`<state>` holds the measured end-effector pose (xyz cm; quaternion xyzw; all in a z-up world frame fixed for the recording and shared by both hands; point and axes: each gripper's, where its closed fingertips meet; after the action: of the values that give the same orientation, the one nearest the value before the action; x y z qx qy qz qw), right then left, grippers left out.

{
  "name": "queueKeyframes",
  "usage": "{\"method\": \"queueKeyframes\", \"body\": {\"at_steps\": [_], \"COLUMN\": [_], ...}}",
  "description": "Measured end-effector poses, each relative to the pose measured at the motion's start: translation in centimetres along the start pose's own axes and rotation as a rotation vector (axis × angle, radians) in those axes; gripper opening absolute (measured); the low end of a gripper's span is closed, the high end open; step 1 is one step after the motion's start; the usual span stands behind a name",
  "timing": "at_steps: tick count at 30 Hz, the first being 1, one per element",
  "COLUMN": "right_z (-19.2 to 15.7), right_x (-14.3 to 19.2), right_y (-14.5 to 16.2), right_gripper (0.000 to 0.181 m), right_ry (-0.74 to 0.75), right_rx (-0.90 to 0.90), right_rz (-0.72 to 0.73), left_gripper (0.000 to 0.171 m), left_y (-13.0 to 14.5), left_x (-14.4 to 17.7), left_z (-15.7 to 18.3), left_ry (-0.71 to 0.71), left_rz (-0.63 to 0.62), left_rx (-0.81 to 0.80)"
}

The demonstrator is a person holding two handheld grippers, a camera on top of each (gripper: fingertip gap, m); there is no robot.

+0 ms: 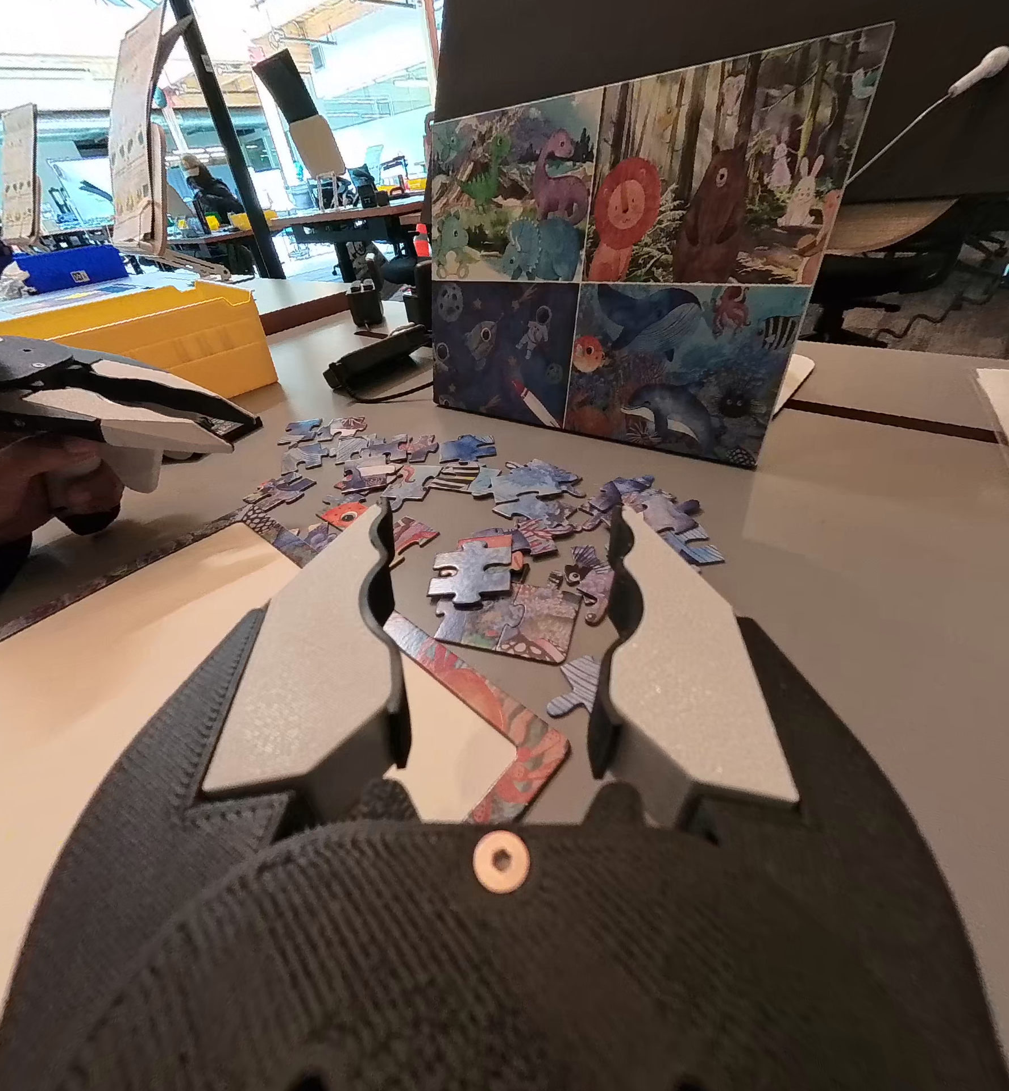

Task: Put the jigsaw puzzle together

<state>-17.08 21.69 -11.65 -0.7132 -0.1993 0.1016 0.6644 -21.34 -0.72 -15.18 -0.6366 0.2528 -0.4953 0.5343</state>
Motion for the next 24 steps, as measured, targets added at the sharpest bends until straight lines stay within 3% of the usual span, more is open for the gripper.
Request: {"method": "queueKeyframes", "body": {"at_steps": [17,24], "right_z": [0.2,1.1], "right_x": [0.0,0.3], "right_y": [-0.1,-0.4], "right_gripper": [0.071,0.071], "right_ry": [0.002,0.005], "right_rx": [-0.01,-0.113], "right_rz": [0.004,0.024], "left_gripper": [0.029,0.03], "left_y": [0.1,0.2], "left_x": [-0.1,-0.1], "left_z": [-0.1,-0.1], "left_ry": [-0.004,-0.005], "left_rz": [-0.006,-0.011], "left_rx": [0.003,0.0]}}
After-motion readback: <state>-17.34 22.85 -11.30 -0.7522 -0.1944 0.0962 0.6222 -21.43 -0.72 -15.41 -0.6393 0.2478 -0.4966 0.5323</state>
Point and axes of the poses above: each gripper's, where its closed fingertips meet, x back along the fingers, y out of its underside, z = x × y across the jaws, and after that the axes turned 5 degrees about y, right-handed
